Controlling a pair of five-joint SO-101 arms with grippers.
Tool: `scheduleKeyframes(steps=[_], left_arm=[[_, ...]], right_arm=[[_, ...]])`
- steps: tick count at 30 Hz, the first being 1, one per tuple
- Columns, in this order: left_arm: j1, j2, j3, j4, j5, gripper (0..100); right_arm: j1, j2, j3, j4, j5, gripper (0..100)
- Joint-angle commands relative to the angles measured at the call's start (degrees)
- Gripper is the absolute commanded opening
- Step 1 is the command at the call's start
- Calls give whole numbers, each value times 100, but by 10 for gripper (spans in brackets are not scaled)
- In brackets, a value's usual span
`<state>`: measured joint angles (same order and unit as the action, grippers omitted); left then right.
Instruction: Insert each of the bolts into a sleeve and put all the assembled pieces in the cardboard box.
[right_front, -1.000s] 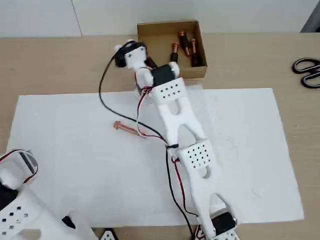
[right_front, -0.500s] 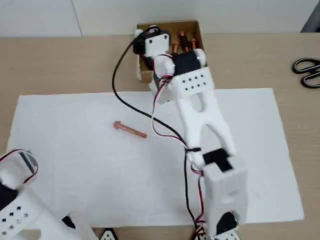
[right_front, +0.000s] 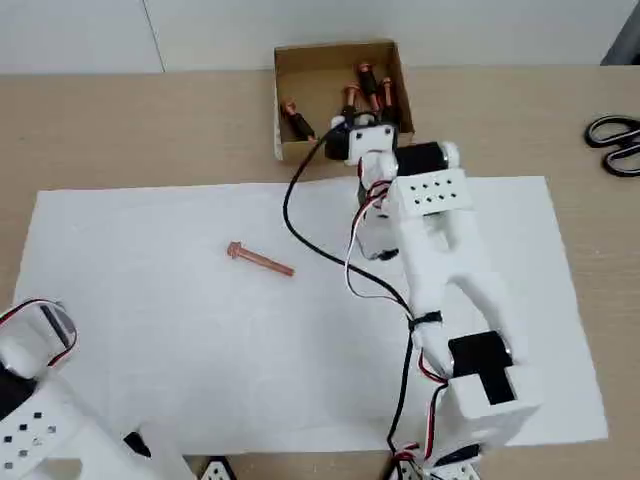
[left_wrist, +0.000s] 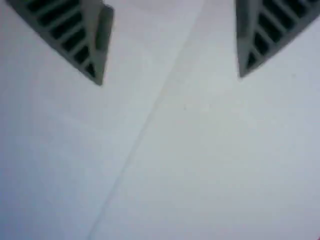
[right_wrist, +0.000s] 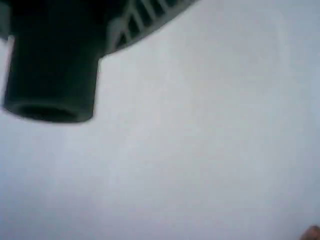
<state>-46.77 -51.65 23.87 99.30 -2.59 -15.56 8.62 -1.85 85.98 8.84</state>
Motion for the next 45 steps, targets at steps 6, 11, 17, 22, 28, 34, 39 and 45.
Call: scheduleKeyframes(steps=[6, 11, 17, 22, 28, 34, 39, 45], left_arm=[[-18, -70, -13, -105, 79, 167], [-18, -70, -13, -105, 79, 167], [-18, -70, -13, -105, 79, 167], [-18, -70, -13, -105, 79, 167], [-18, -70, -13, -105, 79, 167], [-18, -70, -13, -105, 79, 167], [-18, -70, -13, -105, 79, 167], [-18, -70, -13, -105, 79, 167]], right_arm=[[4, -505, 1152, -1393, 0, 7], [-13, -505, 1407, -1868, -220, 6], [-75, -470, 1415, -2097, -510, 7], [-171, -462, 1459, -2132, -791, 36], [-171, -462, 1477, -2105, -1020, 201], [-171, -453, 1477, -2123, -1020, 203], [-171, -444, 1486, -2202, -1011, 203], [-189, -4, 1451, -2325, -1011, 177]])
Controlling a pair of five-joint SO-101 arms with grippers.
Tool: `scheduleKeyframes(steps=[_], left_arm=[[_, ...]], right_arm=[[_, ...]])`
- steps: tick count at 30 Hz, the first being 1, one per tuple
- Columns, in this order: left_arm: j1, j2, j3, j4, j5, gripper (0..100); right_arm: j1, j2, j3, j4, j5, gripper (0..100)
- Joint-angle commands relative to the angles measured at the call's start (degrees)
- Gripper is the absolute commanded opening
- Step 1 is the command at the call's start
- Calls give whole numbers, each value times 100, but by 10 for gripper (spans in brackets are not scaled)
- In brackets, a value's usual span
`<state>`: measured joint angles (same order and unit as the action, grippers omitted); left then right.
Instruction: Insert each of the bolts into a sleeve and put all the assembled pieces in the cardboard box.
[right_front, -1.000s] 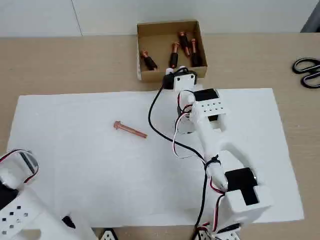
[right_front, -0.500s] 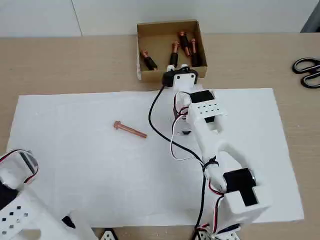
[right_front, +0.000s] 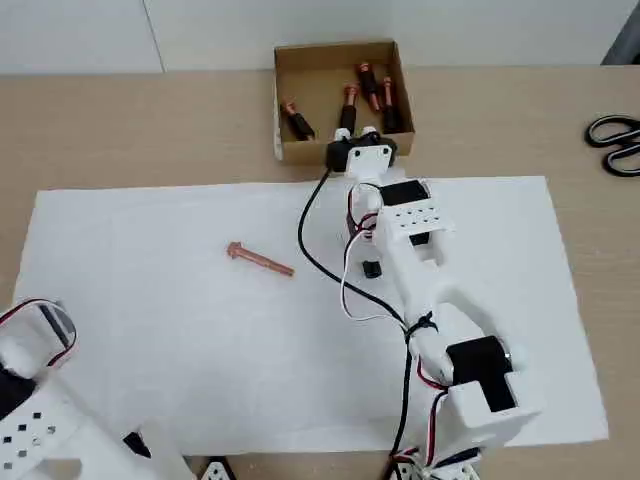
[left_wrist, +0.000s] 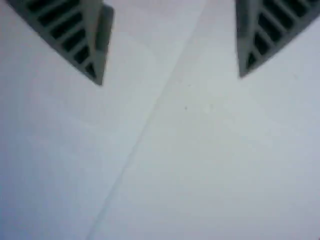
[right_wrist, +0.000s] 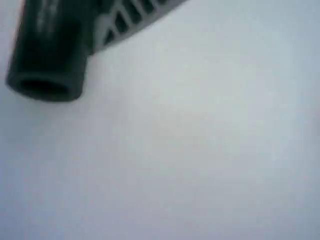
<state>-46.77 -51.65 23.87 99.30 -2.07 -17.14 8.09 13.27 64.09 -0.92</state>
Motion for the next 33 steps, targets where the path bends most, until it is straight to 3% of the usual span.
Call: scheduleKeyframes(steps=[1, 15, 20, 29, 33], left_arm=[[-18, -70, -13, -105, 26, 167], [-18, -70, -13, -105, 26, 167], [-18, -70, -13, -105, 26, 167], [-18, -70, -13, -105, 26, 167], [-18, -70, -13, -105, 26, 167]], right_arm=[[-31, 154, -62, -145, -35, 177], [-31, 611, -70, -251, -44, 168], [-13, 620, -62, -215, -26, 1], [22, 567, -97, -198, 9, 24], [163, 567, -615, 462, 9, 24]])
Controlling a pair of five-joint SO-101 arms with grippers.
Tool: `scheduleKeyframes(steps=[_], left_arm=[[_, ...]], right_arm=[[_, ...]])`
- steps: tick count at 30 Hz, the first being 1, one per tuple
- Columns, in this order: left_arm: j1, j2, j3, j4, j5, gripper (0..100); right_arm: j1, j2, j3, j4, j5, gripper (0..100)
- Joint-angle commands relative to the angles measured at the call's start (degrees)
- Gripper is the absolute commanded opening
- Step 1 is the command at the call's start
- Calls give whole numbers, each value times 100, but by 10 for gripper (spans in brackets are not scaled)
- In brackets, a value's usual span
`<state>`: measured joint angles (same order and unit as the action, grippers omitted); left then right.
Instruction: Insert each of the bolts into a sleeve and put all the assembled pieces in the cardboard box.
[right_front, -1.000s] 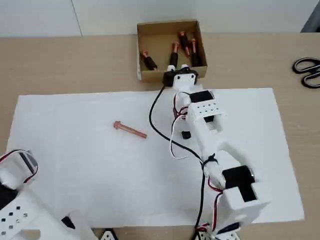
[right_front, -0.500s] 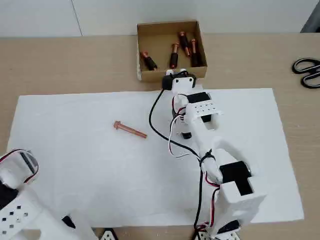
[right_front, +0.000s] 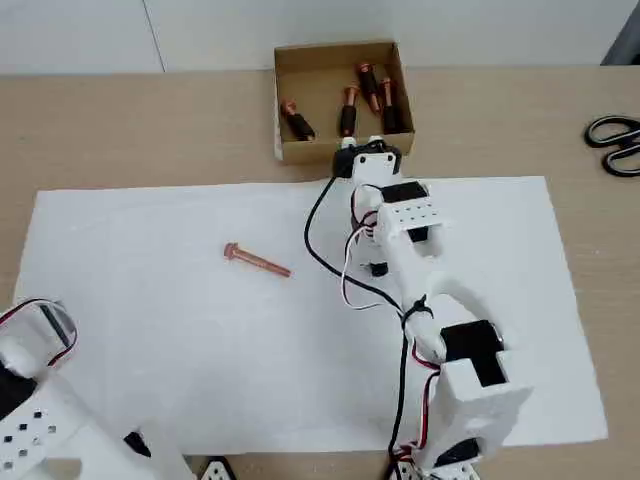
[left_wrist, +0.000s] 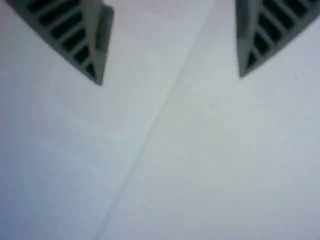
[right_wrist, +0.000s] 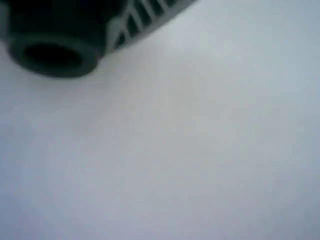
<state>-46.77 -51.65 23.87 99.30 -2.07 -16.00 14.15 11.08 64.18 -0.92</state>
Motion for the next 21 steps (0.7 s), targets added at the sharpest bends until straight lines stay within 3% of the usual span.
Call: scheduleKeyframes(steps=[1, 5, 12, 21], left_arm=[[-18, -70, -13, -105, 26, 167], [79, -18, -92, -53, 35, 167], [949, 35, -673, 26, 26, 167], [1644, 2040, -2053, 114, 554, 167]], right_arm=[[127, -40, -589, 655, 9, 24], [514, -40, -1336, 1332, 9, 24], [936, -40, -1960, 1965, 9, 24], [963, -40, -1969, 1965, 9, 24]])
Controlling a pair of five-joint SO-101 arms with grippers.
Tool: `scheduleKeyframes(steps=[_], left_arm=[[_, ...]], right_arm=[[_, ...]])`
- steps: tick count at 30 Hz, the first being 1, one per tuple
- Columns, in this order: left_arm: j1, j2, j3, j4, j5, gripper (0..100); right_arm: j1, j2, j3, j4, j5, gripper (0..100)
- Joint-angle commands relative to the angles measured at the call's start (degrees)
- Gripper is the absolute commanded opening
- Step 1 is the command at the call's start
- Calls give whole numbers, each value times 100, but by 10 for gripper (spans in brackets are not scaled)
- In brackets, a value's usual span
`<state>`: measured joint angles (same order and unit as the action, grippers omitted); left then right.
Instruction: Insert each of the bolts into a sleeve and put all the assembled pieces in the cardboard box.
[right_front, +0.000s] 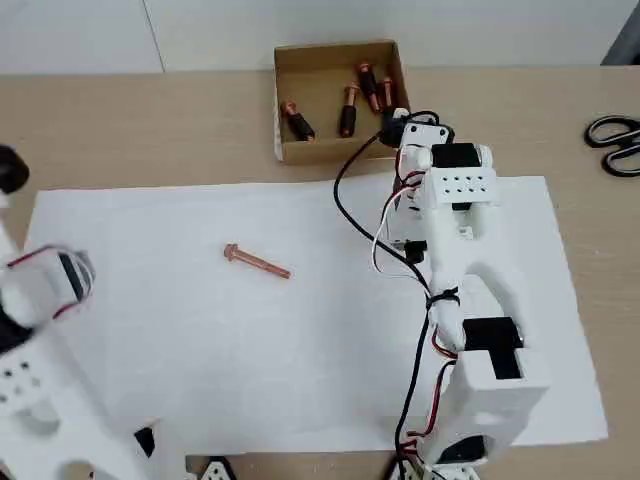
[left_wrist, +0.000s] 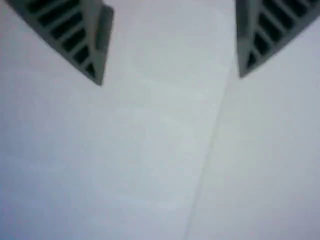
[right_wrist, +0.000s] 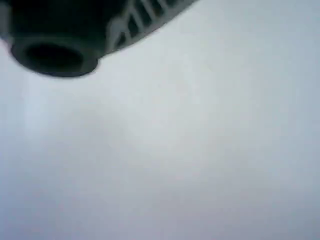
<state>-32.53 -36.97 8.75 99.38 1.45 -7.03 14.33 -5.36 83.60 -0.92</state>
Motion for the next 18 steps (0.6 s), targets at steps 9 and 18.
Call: scheduleKeyframes(steps=[9, 18], left_arm=[[1952, 2268, -1464, 105, 686, 167], [2857, 3464, -1631, 105, 686, 167]], right_arm=[[66, -57, -334, -101, 9, 7], [22, -101, -343, -119, 18, 7]])
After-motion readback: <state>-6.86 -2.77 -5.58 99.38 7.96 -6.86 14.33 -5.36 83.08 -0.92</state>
